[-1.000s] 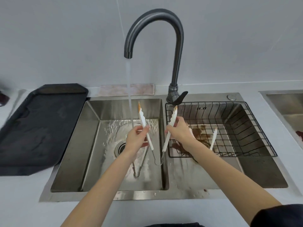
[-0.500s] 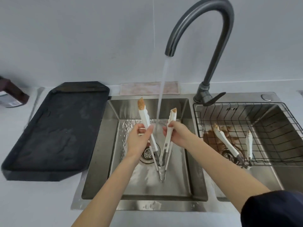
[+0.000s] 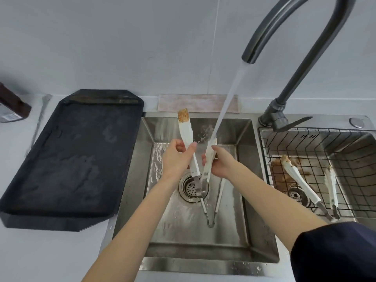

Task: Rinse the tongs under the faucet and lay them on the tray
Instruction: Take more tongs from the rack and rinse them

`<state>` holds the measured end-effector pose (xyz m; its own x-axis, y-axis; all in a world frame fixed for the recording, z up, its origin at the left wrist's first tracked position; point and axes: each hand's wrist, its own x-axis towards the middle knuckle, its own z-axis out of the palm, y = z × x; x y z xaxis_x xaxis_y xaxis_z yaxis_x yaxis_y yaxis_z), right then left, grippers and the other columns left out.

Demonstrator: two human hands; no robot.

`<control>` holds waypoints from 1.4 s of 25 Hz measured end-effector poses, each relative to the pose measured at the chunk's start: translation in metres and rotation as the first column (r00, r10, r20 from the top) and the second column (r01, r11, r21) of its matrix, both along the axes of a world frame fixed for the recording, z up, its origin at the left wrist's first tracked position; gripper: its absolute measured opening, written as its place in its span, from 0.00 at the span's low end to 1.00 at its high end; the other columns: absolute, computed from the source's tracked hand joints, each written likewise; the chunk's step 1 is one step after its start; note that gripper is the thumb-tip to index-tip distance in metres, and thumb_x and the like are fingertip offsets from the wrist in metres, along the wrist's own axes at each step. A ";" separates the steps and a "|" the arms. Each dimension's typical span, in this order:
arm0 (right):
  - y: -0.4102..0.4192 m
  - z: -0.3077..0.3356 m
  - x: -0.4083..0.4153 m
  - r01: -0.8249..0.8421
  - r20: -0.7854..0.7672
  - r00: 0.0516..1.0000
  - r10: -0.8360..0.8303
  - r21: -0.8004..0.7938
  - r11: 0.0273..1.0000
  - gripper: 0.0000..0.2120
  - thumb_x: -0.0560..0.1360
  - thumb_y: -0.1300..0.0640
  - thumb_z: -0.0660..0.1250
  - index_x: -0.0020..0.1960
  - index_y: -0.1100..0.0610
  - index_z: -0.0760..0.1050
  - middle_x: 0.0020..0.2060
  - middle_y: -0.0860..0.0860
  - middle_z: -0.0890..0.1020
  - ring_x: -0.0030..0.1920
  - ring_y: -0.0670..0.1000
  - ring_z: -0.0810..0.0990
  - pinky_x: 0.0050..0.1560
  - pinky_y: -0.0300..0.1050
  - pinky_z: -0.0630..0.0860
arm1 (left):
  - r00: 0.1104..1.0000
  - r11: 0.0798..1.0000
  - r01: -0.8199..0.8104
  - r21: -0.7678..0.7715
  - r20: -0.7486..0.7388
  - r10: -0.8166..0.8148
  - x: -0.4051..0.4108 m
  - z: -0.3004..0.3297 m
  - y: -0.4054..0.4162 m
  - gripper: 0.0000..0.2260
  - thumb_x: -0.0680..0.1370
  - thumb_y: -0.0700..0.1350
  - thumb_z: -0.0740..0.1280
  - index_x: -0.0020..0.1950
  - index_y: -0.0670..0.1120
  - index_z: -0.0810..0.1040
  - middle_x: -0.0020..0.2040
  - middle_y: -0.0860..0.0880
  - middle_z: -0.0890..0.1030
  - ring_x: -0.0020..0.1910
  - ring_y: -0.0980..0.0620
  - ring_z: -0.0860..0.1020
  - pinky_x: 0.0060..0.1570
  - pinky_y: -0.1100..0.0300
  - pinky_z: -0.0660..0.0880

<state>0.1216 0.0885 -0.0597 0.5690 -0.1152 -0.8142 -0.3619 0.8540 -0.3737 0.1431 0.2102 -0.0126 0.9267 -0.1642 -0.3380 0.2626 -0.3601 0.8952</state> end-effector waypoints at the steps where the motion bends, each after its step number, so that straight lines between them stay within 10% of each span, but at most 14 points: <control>1: -0.003 -0.002 0.002 0.009 0.006 1.000 -0.009 0.016 1.000 0.12 0.80 0.54 0.55 0.42 0.60 0.68 0.32 0.53 0.69 0.32 0.49 0.68 0.32 0.38 0.67 | 0.999 1.000 -0.020 -0.018 -0.031 0.019 0.000 -0.002 0.001 0.09 0.75 0.48 0.67 0.50 0.44 0.72 0.44 0.49 0.75 0.44 0.50 0.77 0.42 0.55 0.79; 9: -0.015 0.013 0.012 0.013 0.100 0.995 -0.010 -0.023 1.000 0.16 0.77 0.48 0.62 0.36 0.58 0.68 0.16 0.49 0.69 0.18 0.45 0.69 0.29 0.36 0.75 | 0.896 0.961 -0.168 -0.219 -0.440 0.057 -0.013 -0.025 0.017 0.08 0.80 0.46 0.59 0.49 0.43 0.74 0.36 0.49 0.76 0.33 0.55 0.78 0.23 0.67 0.76; 15: -0.018 0.033 0.016 0.035 0.115 0.993 -0.025 -0.088 0.995 0.17 0.78 0.47 0.61 0.37 0.58 0.71 0.26 0.51 0.72 0.25 0.47 0.71 0.22 0.34 0.74 | 0.841 0.957 -0.161 -0.243 -0.542 0.004 -0.021 -0.040 0.010 0.11 0.81 0.45 0.57 0.54 0.41 0.74 0.37 0.46 0.77 0.36 0.52 0.77 0.21 0.68 0.75; 28: -0.002 0.039 -0.034 -0.125 0.034 0.988 0.149 -0.380 0.916 0.10 0.80 0.55 0.55 0.44 0.56 0.71 0.29 0.50 0.69 0.23 0.45 0.66 0.21 0.36 0.65 | 0.747 0.938 -0.111 -0.330 -0.650 -0.140 -0.017 -0.051 -0.024 0.12 0.82 0.43 0.54 0.45 0.40 0.74 0.39 0.45 0.80 0.33 0.53 0.82 0.36 0.58 0.79; 31: -0.010 0.047 -0.040 -0.166 0.025 0.976 0.218 -0.567 0.807 0.11 0.80 0.57 0.54 0.41 0.57 0.69 0.30 0.51 0.69 0.26 0.47 0.66 0.26 0.39 0.66 | 0.676 0.912 -0.153 -0.380 -0.713 -0.184 -0.017 -0.049 -0.040 0.11 0.82 0.42 0.55 0.46 0.41 0.74 0.29 0.48 0.83 0.27 0.55 0.82 0.48 0.54 0.76; 35: -0.020 0.052 -0.043 -0.218 -0.018 0.955 0.297 -0.723 0.656 0.08 0.80 0.59 0.55 0.46 0.56 0.72 0.34 0.48 0.74 0.31 0.46 0.71 0.34 0.38 0.71 | 0.625 0.877 -0.216 -0.428 -0.751 -0.213 -0.016 -0.049 -0.054 0.08 0.81 0.38 0.56 0.44 0.40 0.73 0.41 0.44 0.78 0.40 0.50 0.78 0.54 0.52 0.73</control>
<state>0.0782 0.0690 -0.0075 0.7336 -0.4713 -0.4896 -0.4557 0.1932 -0.8689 0.1266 0.1557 -0.0615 0.3616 -0.4866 -0.7953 0.9132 0.0128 0.4074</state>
